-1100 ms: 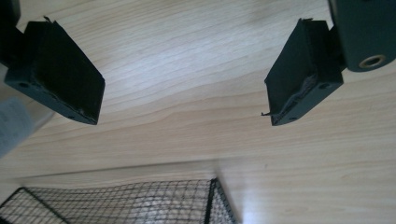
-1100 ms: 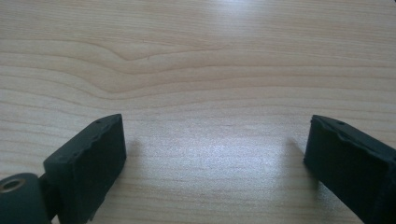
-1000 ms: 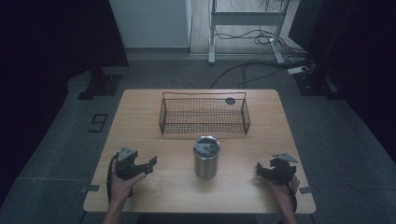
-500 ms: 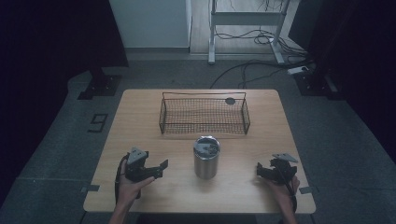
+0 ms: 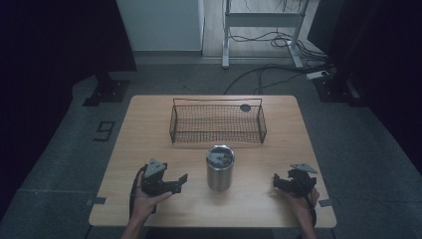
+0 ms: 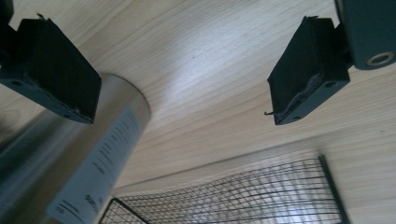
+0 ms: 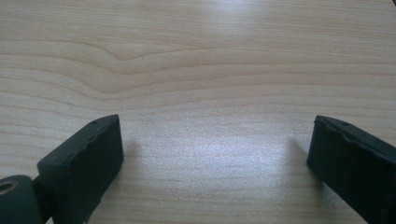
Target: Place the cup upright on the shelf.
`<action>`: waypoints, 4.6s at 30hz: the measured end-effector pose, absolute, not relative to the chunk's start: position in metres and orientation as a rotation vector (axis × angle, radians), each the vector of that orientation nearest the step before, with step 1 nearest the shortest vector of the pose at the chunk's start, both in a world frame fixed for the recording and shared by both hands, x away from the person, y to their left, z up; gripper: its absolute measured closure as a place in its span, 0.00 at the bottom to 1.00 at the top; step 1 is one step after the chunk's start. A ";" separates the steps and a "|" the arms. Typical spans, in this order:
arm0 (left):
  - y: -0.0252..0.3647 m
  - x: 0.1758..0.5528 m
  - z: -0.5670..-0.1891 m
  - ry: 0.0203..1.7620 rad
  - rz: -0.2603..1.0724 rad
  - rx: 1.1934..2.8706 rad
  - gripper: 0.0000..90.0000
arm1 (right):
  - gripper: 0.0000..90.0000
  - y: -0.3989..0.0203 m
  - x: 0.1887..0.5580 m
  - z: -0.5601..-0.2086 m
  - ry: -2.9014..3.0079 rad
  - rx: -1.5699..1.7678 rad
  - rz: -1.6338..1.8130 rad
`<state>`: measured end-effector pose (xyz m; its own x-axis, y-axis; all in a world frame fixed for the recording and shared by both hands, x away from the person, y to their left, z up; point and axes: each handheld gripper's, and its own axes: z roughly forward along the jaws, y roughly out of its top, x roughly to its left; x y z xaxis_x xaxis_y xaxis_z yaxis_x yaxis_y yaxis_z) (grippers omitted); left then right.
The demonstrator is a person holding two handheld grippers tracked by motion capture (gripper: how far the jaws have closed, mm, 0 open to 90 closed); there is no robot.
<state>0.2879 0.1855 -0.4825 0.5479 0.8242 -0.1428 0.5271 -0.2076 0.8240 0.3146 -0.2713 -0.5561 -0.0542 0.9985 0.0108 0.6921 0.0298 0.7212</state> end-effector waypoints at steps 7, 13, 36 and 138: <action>0.176 0.285 -0.481 1.061 0.385 1.890 0.11 | 0.03 -0.271 0.315 -0.556 1.799 1.713 0.777; 0.167 0.283 -0.481 1.031 0.376 1.906 0.11 | 0.03 -0.272 0.315 -0.556 1.795 1.718 0.775; 0.133 0.282 -0.480 0.969 0.361 1.944 0.09 | 0.03 -0.272 0.315 -0.556 1.793 1.718 0.776; 0.054 0.321 -0.481 0.848 0.411 1.971 0.05 | 0.03 -0.272 0.315 -0.556 1.791 1.721 0.774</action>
